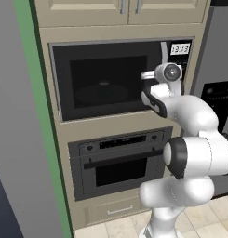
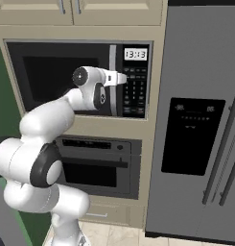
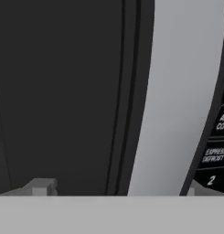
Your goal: Pick the mug from the counter and place it inside the microwave. Then close the microwave.
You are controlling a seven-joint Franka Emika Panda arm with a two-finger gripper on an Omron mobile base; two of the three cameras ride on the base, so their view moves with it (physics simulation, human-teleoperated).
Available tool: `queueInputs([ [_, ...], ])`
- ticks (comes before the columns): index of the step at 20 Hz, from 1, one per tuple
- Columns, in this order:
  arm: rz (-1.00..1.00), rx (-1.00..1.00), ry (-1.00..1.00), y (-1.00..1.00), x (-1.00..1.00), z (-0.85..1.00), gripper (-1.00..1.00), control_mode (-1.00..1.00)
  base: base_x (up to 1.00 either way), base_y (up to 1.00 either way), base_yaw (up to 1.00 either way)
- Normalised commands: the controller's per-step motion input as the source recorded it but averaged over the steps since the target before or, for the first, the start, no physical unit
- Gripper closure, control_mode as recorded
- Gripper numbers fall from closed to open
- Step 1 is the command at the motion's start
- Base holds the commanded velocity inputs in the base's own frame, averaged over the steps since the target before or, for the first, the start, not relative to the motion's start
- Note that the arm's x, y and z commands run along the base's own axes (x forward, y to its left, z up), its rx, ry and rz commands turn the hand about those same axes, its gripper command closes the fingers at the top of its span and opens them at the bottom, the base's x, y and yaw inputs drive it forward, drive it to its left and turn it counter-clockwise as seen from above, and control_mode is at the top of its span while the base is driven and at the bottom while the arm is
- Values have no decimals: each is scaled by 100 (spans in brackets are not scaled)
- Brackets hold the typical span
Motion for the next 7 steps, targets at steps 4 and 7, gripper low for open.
queueInputs([
  [4,0,5,0,-9,18,0,-100,-100,0,0,0],
  [7,0,0,0,-3,0,0,-100,-100,0,0,0],
])
